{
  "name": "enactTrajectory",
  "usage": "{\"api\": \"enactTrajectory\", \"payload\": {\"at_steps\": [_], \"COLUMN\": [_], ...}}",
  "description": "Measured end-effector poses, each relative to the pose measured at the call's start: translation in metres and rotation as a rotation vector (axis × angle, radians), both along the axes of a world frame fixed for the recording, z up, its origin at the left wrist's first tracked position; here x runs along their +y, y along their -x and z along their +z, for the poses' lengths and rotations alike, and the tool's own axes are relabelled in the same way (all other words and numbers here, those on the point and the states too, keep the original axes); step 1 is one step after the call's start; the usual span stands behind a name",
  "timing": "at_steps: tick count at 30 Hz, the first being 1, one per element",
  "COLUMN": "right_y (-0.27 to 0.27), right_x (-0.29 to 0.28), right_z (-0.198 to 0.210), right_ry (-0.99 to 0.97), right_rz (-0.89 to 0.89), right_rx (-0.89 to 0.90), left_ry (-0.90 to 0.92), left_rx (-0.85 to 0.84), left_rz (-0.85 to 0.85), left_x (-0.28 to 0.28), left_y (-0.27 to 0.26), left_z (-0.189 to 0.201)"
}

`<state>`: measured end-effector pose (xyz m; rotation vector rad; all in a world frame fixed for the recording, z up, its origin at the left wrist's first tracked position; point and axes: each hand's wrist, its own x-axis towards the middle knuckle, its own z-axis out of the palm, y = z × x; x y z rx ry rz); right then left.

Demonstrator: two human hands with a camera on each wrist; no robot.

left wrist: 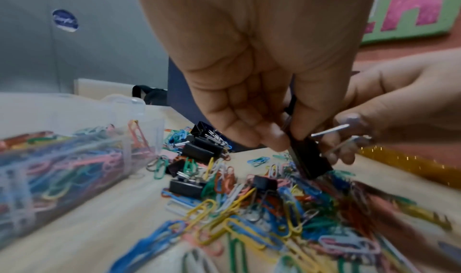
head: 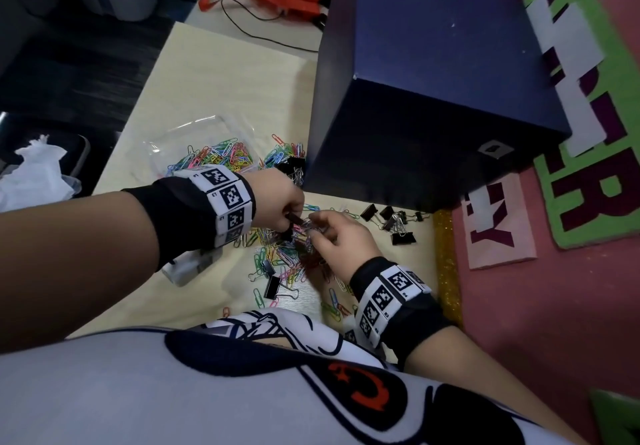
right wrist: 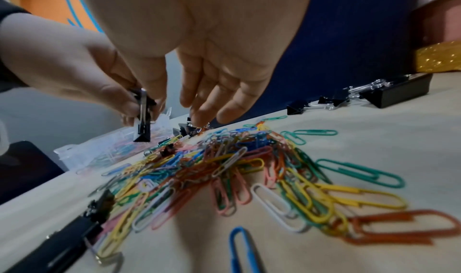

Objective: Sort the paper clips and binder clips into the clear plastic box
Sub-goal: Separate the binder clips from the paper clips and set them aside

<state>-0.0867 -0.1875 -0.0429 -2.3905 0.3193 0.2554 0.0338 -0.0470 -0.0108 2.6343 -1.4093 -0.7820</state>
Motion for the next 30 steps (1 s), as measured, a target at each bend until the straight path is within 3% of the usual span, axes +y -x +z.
{"api": "enactTrajectory", "payload": {"at_steps": [10,17,20,25,27,30], "right_y": [0.0,-0.002,-0.002,0.002,0.005,0.008], "right_x": [-0.001,-0.011,-0.025,-0.065,-0.072,-0.068], "right_z": [0.004,0.009,0.004,-0.003,-0.002,-0.002], "right_ry": [-0.336,-0.387,-0.307,-0.077,0.075,0.282], "right_rz": [-0.193,-0.245,-0.341,-0.664,-0.682,-0.629], "right_rx": [0.002,-0.041,-0.064,-0.076,0.009,0.068], "left_ry": [0.167,0.282,0.236,-0.165,-0.274,-0.286], "left_rx": [0.077,0.243,0.239,-0.043,-0.07,-0.107], "left_rz": [0.121,0.241,0.252,0.003,-0.048,-0.051], "left_x": [-0.009,-0.023,-0.026,-0.012,-0.004,0.005], "left_y": [0.008,0.014,0.012,0.007,0.007,0.008], "left_z": [-0.001,-0.005,-0.009,-0.013,-0.017,-0.024]}}
